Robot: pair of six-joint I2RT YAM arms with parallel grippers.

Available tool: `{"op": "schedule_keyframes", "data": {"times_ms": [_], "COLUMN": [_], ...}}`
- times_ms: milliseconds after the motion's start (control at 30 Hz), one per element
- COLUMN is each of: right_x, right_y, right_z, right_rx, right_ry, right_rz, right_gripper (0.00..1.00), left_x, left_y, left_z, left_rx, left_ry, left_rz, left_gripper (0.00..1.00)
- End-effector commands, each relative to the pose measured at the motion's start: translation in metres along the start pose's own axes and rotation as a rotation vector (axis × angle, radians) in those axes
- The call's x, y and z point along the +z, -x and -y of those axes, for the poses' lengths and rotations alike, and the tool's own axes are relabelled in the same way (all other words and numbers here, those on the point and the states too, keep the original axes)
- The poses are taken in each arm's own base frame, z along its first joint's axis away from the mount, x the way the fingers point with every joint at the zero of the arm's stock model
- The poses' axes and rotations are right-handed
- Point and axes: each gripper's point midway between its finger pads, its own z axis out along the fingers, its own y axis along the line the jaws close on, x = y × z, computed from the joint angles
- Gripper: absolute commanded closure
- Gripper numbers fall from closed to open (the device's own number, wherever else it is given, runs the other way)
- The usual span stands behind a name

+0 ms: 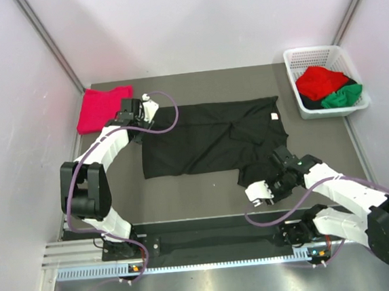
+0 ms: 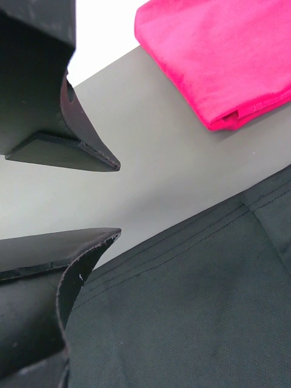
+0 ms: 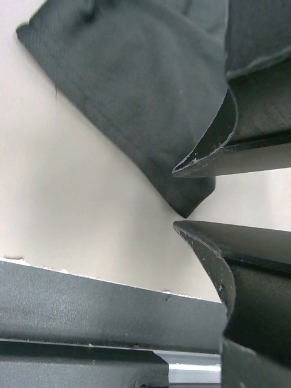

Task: Fold and stack the t-shirts
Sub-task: Fold the tshirt

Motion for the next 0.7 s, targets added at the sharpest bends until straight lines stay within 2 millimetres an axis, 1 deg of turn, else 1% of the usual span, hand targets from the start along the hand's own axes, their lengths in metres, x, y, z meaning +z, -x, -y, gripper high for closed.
{"op": "schedule_keyframes", "data": {"times_ms": [0, 200, 300, 400, 467, 500, 533, 600, 633, 667], "right_x": [-0.006, 0.003, 0.007, 0.014, 0.018, 0.019, 0.019, 0.018, 0.016, 0.01], "right_y": [0.008, -0.001, -0.003, -0.008, -0.011, -0.012, -0.013, -0.015, -0.016, -0.015], "right_z": [0.0, -0.009, -0.004, -0.004, -0.004, -0.003, -0.003, -0.001, 0.0, 0.004], "right_rx": [-0.037, -0.018, -0.019, -0.008, -0.002, 0.0, 0.014, 0.035, 0.05, 0.051], "right_ry": [-0.018, 0.038, 0.028, 0.039, 0.048, 0.045, 0.048, 0.04, 0.031, 0.004], "right_rz": [0.026, -0.007, -0.01, -0.025, -0.039, -0.041, -0.045, -0.06, -0.066, -0.07], "right_gripper": [0.64, 0.64, 0.64, 0.64, 0.68, 0.72, 0.81, 0.92, 1.0, 1.0], "left_x": [0.0, 0.0, -0.001, -0.003, -0.003, -0.005, -0.005, -0.009, -0.01, -0.021], "left_y": [0.015, 0.019, 0.017, 0.015, 0.013, 0.011, 0.008, 0.001, -0.01, -0.01], "left_z": [-0.009, -0.011, -0.011, -0.011, -0.01, -0.01, -0.009, -0.005, 0.005, 0.011], "left_rx": [0.007, -0.003, 0.001, -0.001, 0.003, 0.006, 0.01, 0.047, 0.067, 0.092], "left_ry": [0.034, 0.034, 0.035, 0.04, 0.038, 0.038, 0.032, 0.011, -0.043, -0.085], "left_rz": [0.048, 0.053, 0.047, 0.043, 0.039, 0.036, 0.026, 0.008, -0.009, 0.012], "left_gripper": [0.53, 0.53, 0.53, 0.53, 0.53, 0.53, 0.53, 0.54, 0.54, 0.54]}}
